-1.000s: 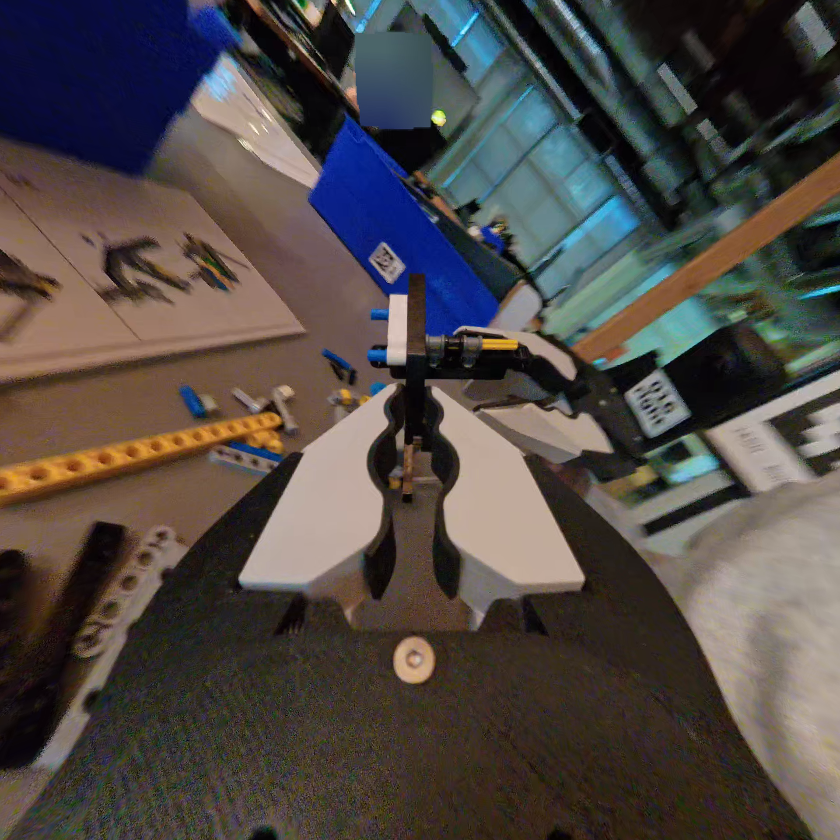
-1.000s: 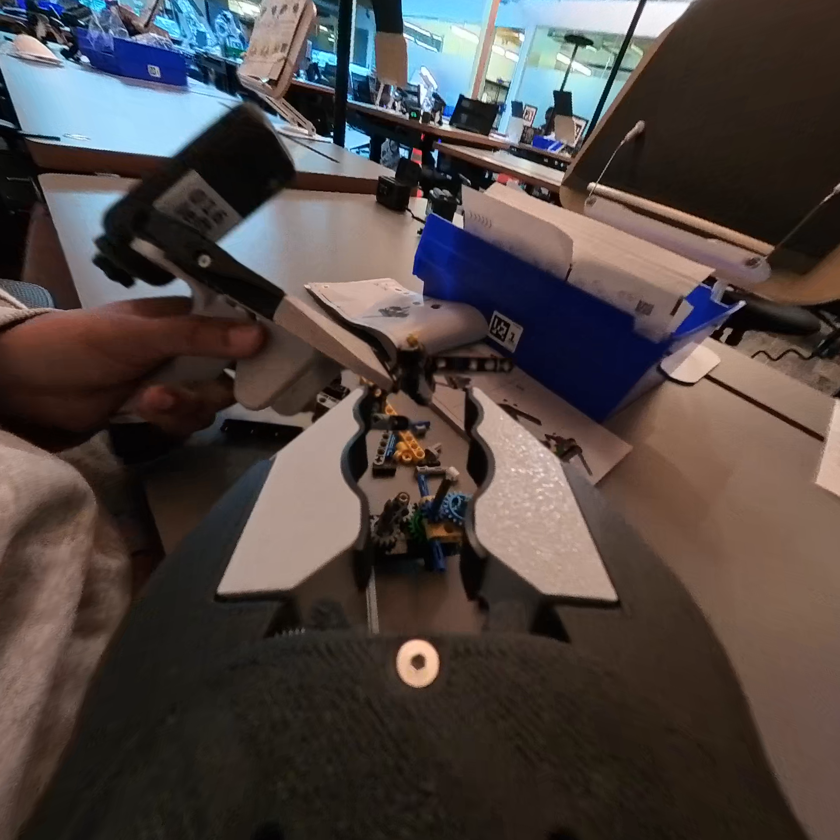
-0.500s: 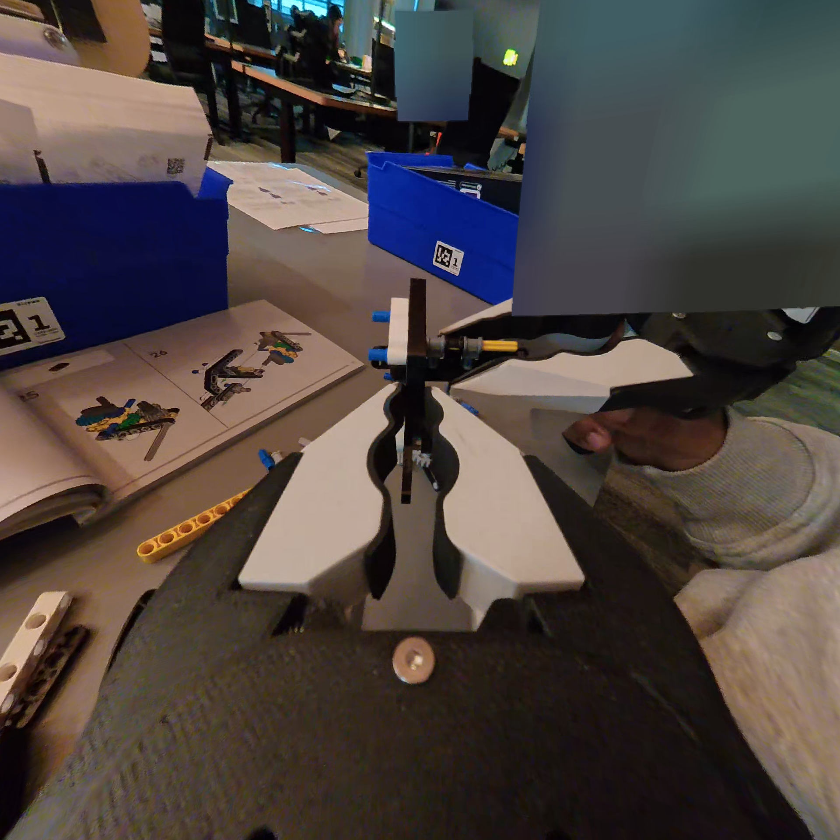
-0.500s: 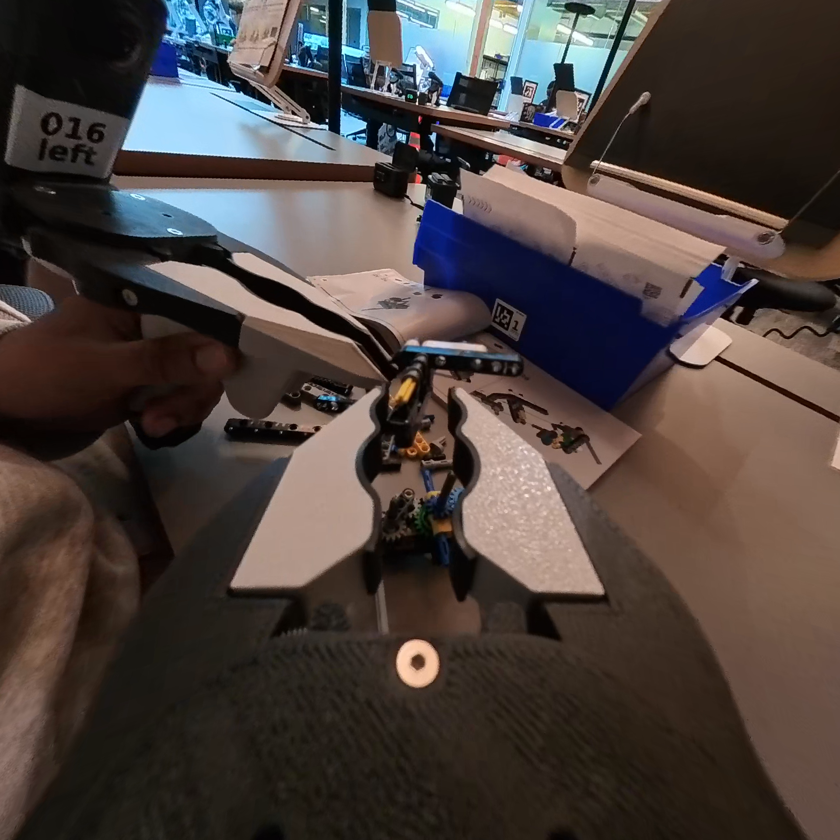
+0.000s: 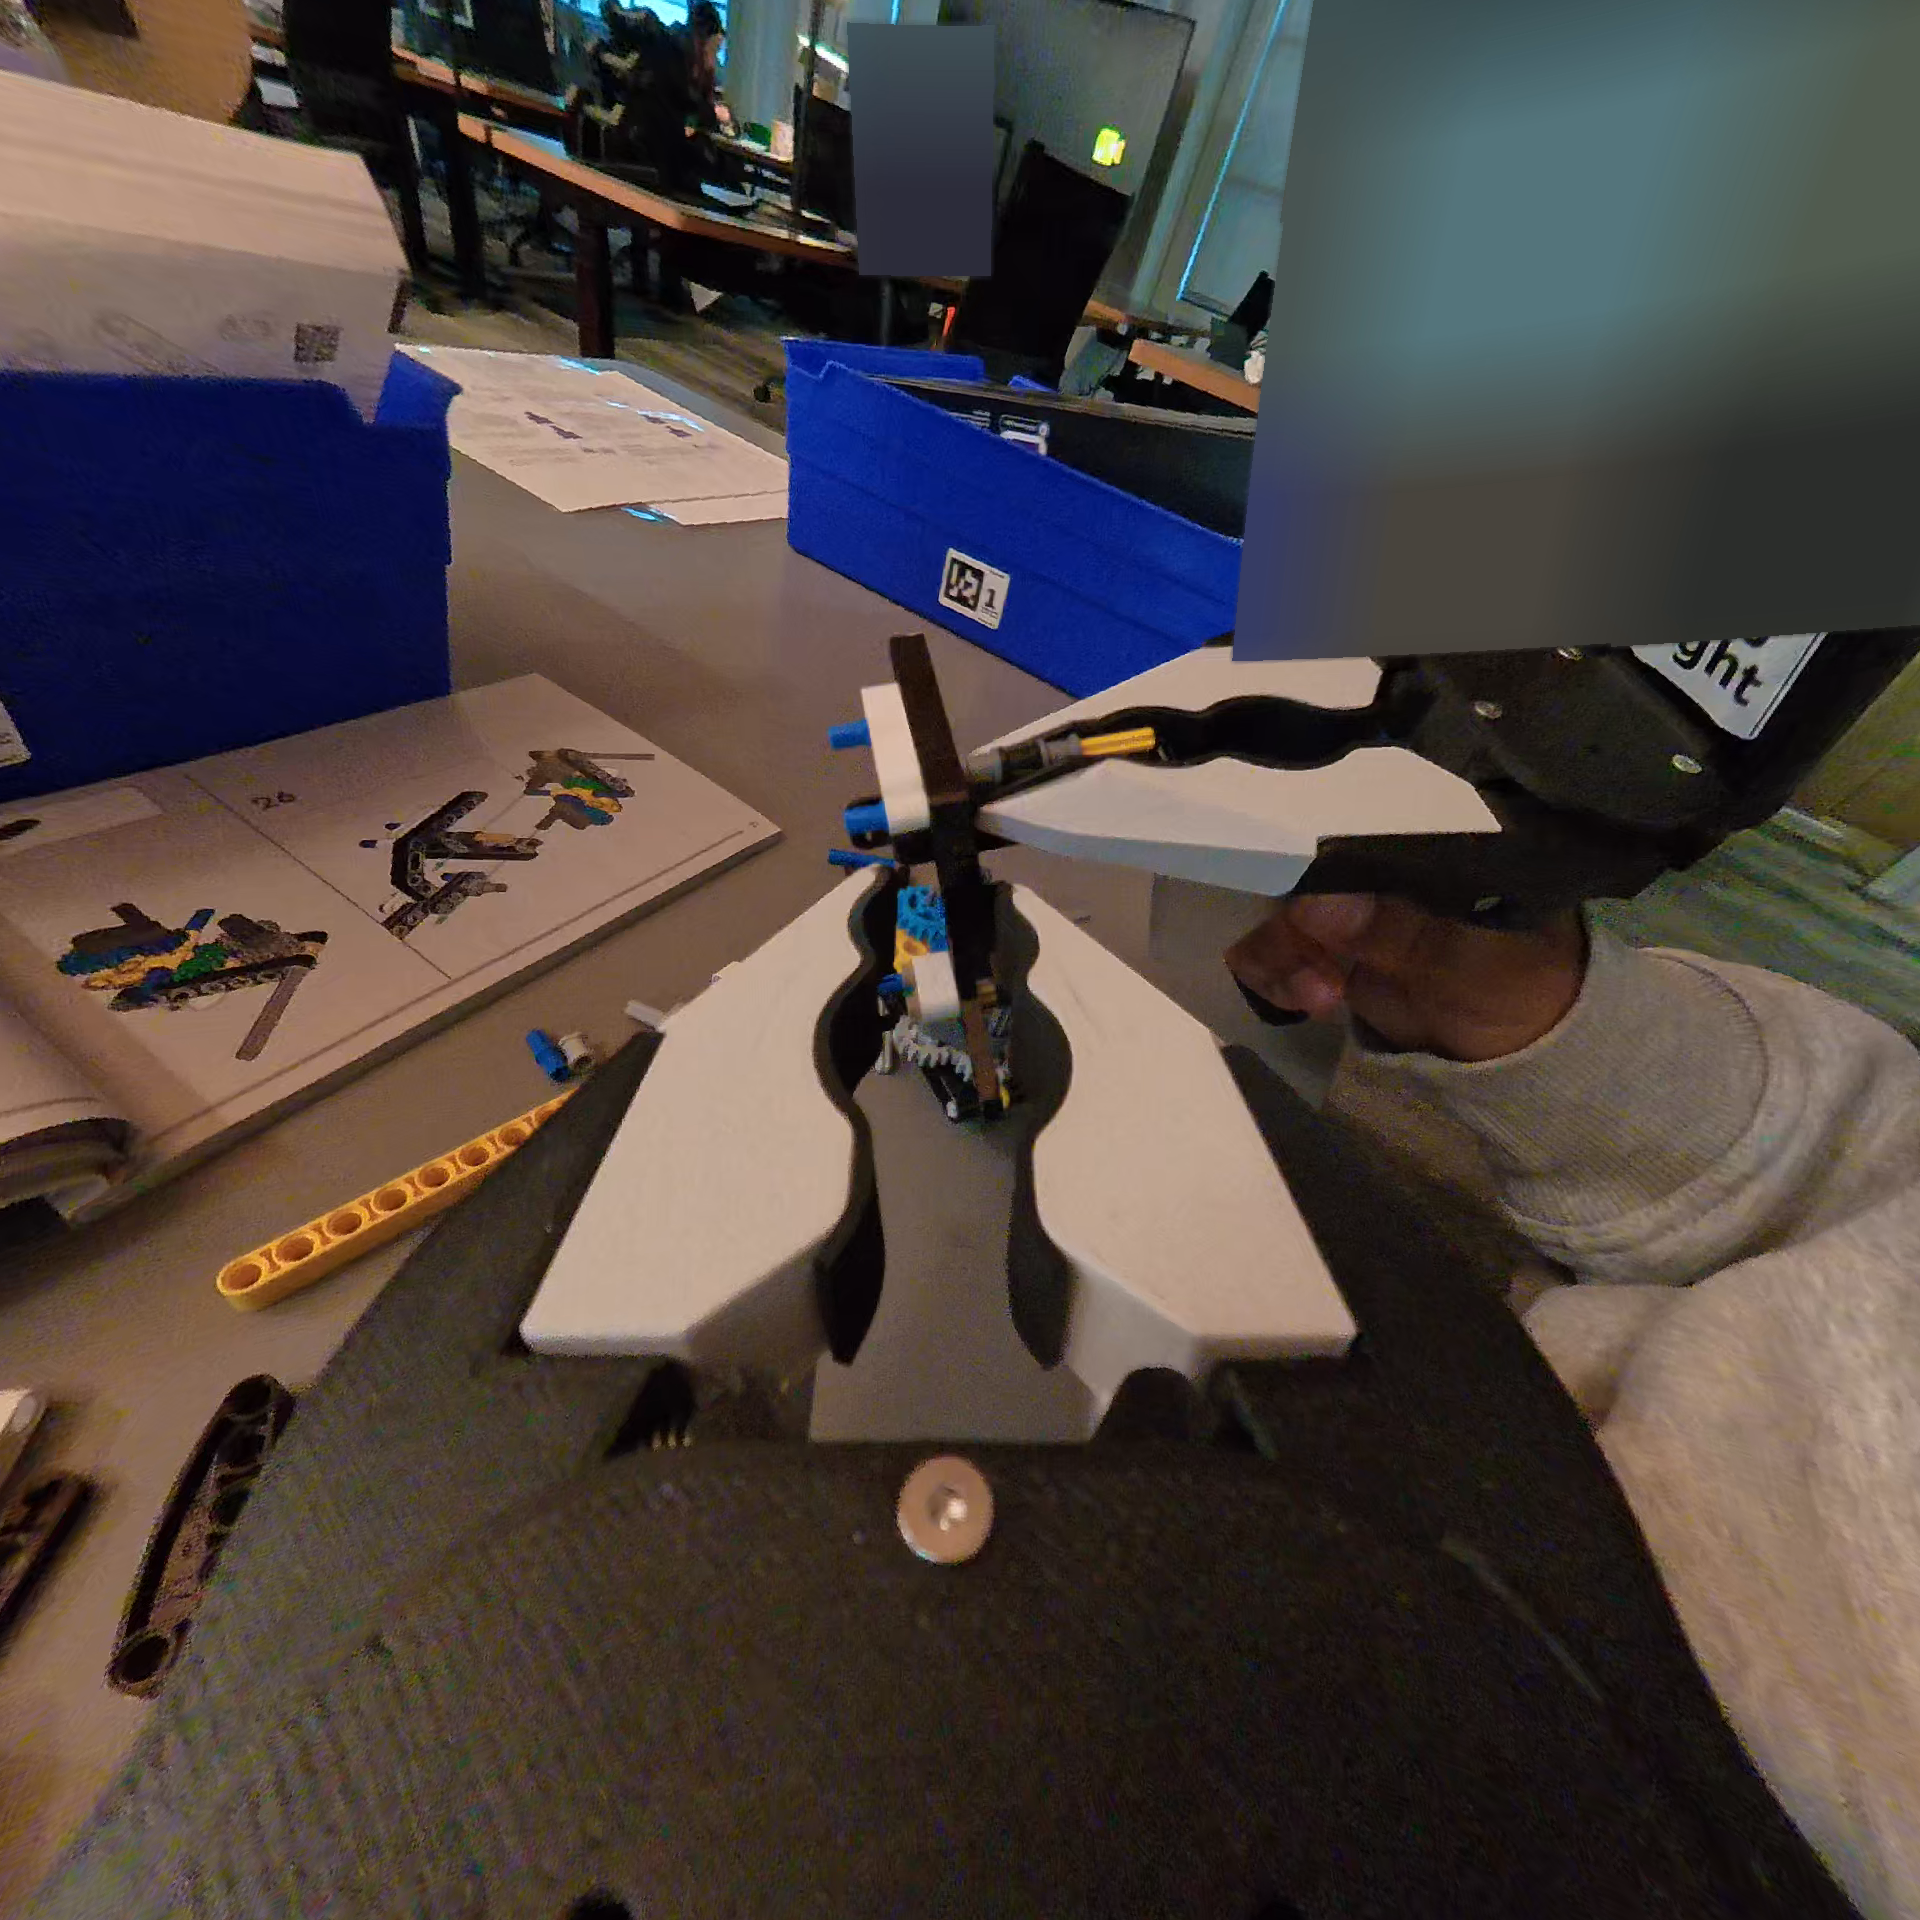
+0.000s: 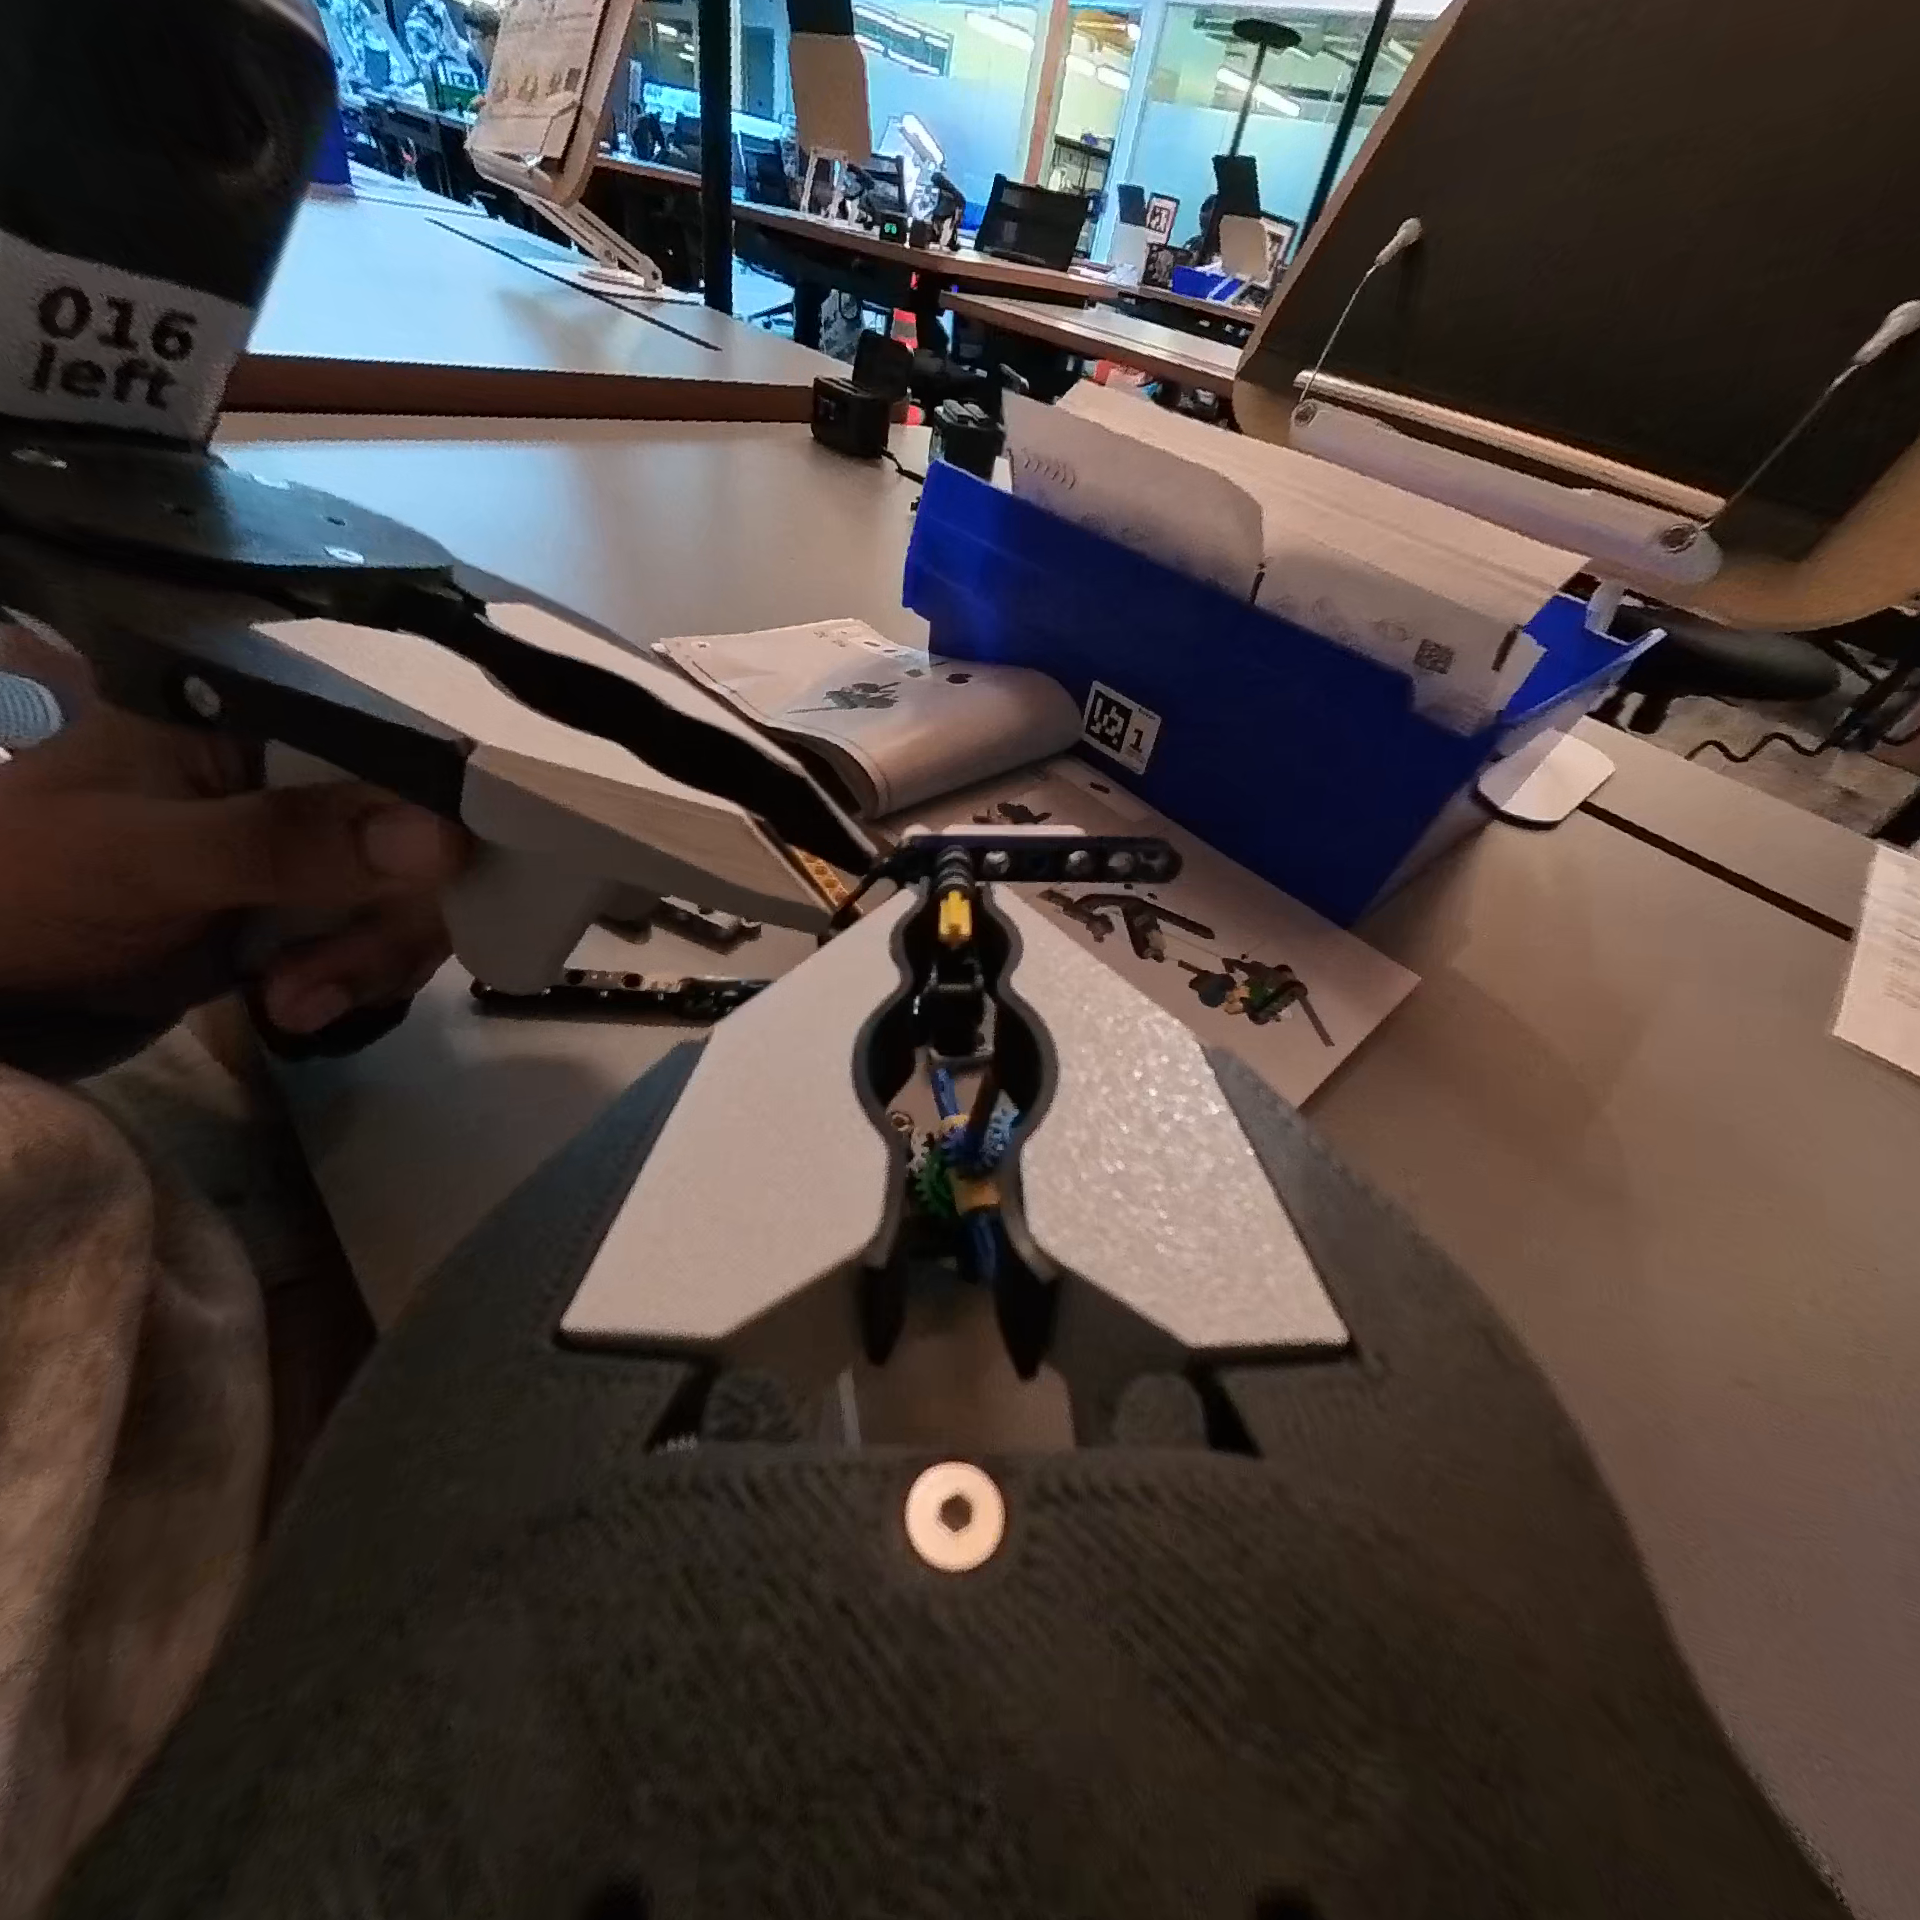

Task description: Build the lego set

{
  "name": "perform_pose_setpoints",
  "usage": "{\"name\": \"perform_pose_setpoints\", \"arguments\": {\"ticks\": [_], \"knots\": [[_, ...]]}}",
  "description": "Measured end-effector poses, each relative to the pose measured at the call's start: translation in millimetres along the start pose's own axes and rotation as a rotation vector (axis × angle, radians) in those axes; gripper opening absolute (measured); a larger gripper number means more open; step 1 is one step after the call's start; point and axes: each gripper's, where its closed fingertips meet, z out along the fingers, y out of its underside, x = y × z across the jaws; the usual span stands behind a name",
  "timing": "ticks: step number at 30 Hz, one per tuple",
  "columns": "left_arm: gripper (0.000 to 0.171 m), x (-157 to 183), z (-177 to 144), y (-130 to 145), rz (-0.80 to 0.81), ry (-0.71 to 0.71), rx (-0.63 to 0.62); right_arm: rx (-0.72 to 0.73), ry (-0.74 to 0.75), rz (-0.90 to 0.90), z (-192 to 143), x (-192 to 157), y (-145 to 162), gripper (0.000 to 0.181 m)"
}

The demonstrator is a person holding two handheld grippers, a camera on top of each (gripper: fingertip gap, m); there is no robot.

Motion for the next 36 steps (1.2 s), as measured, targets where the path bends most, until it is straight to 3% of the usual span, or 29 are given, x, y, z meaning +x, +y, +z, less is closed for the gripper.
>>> {"name": "perform_pose_setpoints", "arguments": {"ticks": [28,36], "knots": [[0.016,-0.4,1.0,3.1,-0.017,0.025,-0.009,0.040,0.011,0.059,-4.9,12.8,-3.0,0.006],[0.024,2.5,1.0,3.3,-0.011,0.041,-0.010,0.048,0.016,0.069,-5.4,14.0,-4.3,0.006]]}}
